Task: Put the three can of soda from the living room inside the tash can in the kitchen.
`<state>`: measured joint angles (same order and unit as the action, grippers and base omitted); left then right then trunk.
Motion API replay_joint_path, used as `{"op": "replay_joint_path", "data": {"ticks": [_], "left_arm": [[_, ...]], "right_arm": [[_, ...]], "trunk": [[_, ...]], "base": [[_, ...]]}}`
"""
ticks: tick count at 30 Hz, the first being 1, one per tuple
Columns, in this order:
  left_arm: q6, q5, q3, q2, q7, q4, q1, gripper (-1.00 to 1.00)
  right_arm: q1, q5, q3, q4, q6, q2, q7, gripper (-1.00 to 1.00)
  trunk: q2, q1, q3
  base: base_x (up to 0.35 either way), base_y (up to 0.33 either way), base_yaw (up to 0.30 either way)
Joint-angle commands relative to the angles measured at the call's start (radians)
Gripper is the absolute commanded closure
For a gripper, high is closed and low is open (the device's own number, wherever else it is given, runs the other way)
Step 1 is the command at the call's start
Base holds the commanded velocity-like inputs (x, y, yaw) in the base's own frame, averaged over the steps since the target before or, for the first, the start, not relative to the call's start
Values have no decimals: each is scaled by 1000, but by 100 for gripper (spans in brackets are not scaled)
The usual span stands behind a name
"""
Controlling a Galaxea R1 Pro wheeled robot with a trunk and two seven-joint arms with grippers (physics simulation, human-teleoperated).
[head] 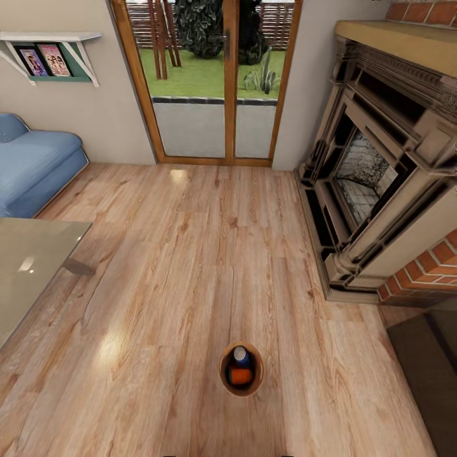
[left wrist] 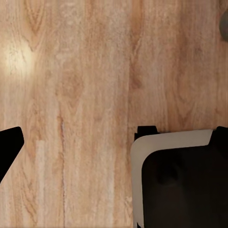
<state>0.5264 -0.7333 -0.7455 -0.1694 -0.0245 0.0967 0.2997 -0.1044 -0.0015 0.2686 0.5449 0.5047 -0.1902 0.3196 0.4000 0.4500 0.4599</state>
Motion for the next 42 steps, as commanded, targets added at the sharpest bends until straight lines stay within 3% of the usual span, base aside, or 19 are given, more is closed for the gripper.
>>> {"op": "replay_joint_path", "data": {"ticks": [1, 42], "left_arm": [[0, 0, 0, 0, 0, 0, 0, -100], [-2, -1, 0, 5, 0, 0, 0, -100]], "right_arm": [[0, 0, 0, -1, 0, 0, 0, -100], [2, 0, -1, -8, 0, 0, -1, -100]], "trunk": [[0, 0, -2], [0, 0, -68]], "base": [[0, 0, 0], [0, 0, 0]]}}
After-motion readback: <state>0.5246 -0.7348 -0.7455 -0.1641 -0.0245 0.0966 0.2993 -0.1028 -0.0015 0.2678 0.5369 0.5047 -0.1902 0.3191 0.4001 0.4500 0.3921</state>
